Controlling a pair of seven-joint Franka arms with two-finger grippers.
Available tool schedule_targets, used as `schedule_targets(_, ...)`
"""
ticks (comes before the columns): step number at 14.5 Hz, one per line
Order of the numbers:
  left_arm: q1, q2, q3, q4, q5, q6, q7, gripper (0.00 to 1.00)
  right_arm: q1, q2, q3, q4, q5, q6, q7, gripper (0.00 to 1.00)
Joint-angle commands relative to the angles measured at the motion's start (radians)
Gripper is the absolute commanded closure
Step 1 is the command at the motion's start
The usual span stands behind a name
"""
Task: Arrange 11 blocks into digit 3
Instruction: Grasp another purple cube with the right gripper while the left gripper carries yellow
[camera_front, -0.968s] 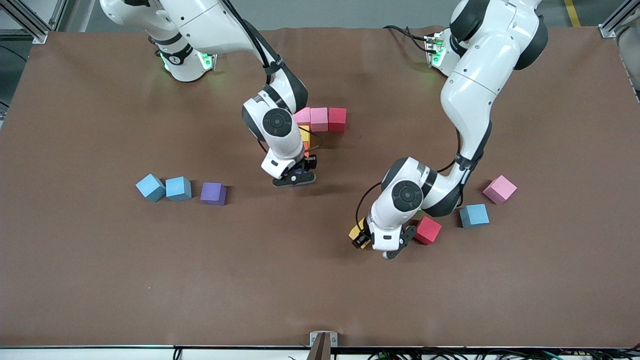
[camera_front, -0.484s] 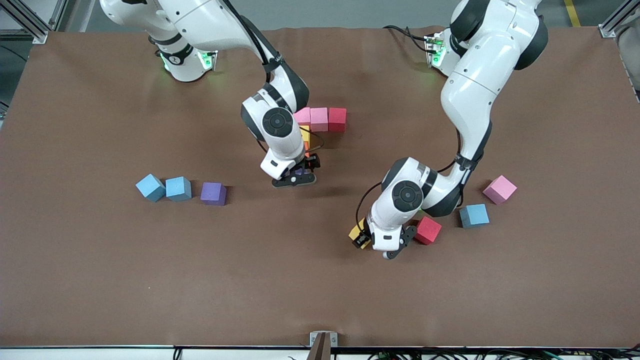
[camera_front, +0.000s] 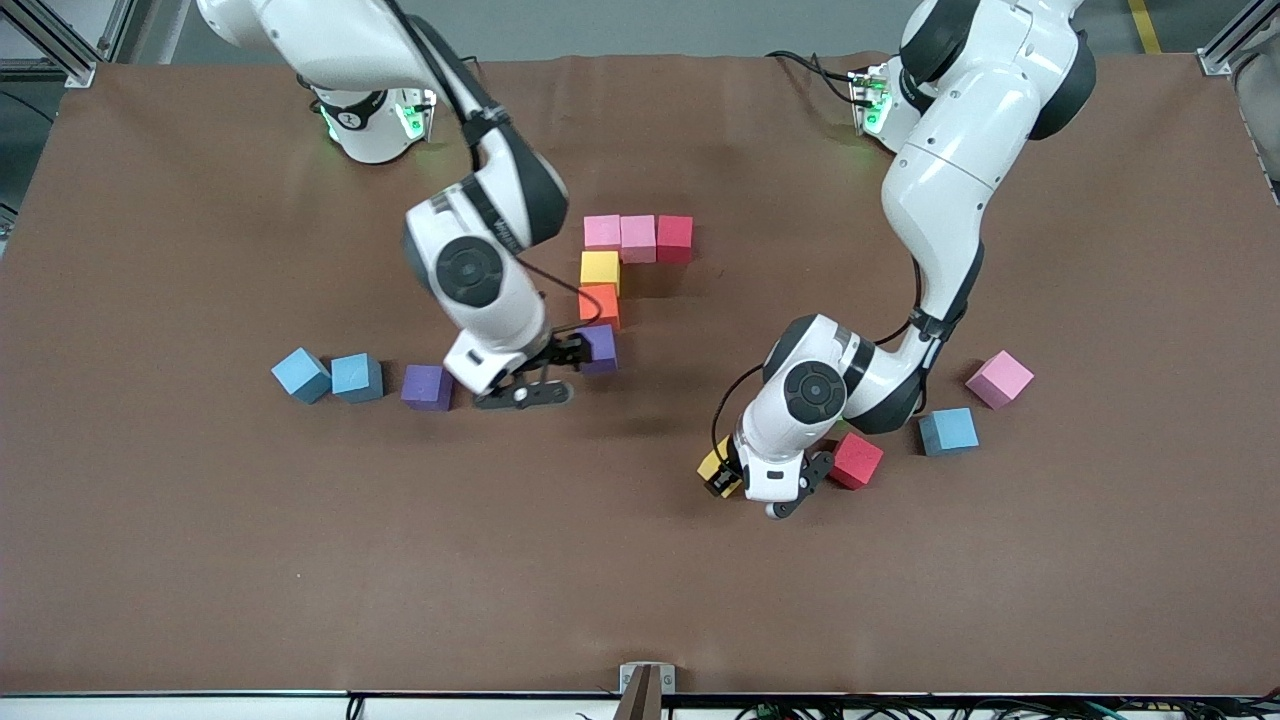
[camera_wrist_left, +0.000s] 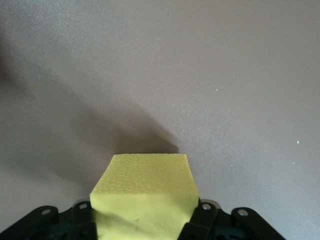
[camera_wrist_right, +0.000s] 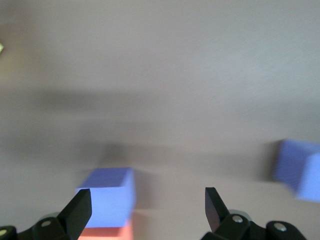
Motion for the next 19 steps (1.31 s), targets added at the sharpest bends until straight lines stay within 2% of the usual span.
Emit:
schedule_targets(1, 0.001, 0.009, 0.004, 0.022, -0.008, -0.016, 0.03, 1.0, -0.121, -0.021, 0.017, -0.026, 0.002, -0.039, -0.164, 0.0)
schedule_targets(6, 0.011, 0.002, 0.001, 0.023, -0.022, -0.067, 0.044, 1.0, -0.247, -0.025, 0.017, -0.081, 0.002, -0.041, -0.232, 0.0)
schedule_targets(9, 0.019, -0.002, 0.01, 0.025, -0.14, -0.067, -0.026, 1.0, -0.284, -0.034, 0.017, -0.154, -0.002, -0.037, -0.245, 0.0)
schedule_targets(15, 0.021, -0.007, 0.015, 0.025, -0.146, -0.073, -0.036, 1.0, -0.286, -0.042, 0.02, -0.299, 0.001, 0.08, -0.267, 0.0)
schedule_targets(19, 0.019, -0.01, 0.015, 0.025, -0.145, -0.073, -0.06, 1.0, -0.281, -0.031, 0.022, -0.316, 0.001, 0.149, -0.267, 0.0)
